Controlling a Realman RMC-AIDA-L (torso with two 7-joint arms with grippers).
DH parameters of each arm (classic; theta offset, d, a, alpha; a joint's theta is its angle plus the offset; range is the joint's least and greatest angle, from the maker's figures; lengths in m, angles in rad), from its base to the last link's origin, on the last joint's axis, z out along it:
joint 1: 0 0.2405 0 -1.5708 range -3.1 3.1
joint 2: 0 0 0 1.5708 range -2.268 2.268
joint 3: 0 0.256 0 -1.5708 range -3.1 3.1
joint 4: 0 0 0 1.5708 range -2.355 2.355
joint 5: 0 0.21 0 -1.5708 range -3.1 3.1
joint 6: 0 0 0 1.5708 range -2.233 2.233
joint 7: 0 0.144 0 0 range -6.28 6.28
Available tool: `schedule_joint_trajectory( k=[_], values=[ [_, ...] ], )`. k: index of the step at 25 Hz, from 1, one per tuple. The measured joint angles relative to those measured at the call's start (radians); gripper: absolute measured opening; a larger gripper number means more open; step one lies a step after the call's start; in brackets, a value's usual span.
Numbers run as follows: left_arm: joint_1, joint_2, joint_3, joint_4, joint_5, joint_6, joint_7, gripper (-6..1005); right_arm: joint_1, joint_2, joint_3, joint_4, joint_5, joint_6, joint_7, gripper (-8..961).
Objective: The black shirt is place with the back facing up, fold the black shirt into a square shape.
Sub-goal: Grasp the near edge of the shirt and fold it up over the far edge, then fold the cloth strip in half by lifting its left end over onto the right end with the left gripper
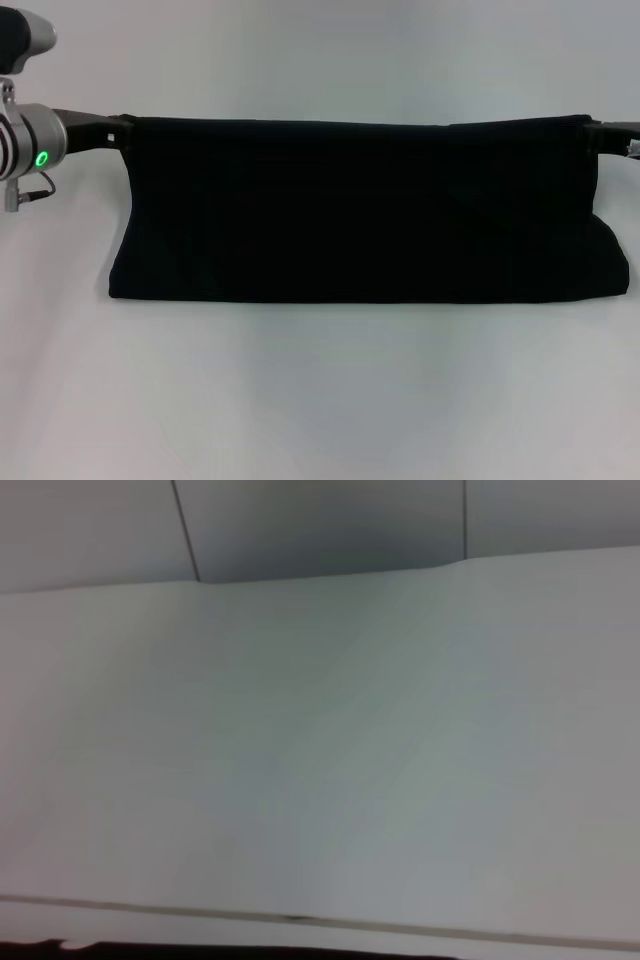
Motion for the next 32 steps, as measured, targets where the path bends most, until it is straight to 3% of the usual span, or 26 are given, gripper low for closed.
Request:
schedule_joint_trajectory(
  k=[6,10,16,18,24,28,32],
  values=[
    [0.006,-0.022,0.038,-0.003,0.0,-0.091,-0.009,39,-0.01,0.015,-0.001,-0.028,0.0,0.018,0.002,88],
    [0.008,-0.031,0.036,-0.014,0.0,-0.146,-0.011,41,-0.018,0.016,-0.001,-0.045,0.0,0.029,0.004,201],
    [0.027,-0.03,0.031,0.013,-0.014,-0.131,-0.064,335,-0.043,-0.007,-0.001,-0.06,0.0,-0.067,0.072,401],
    [0.044,-0.028,0.035,0.042,-0.014,-0.07,-0.107,471,-0.062,-0.015,-0.001,-0.081,-0.001,-0.15,0.109,486],
    [0.13,-0.021,0.036,0.195,-0.015,0.307,-0.196,703,-0.145,-0.03,-0.002,-0.17,-0.002,-0.456,0.217,660],
    [0.191,-0.021,0.033,0.287,-0.015,0.497,-0.221,711,-0.208,-0.03,0.002,-0.214,-0.001,-0.614,0.255,684],
    [0.238,-0.022,0.028,0.332,-0.016,0.59,-0.222,719,-0.252,-0.03,0.008,-0.228,0.0,-0.709,0.255,681]
  ],
)
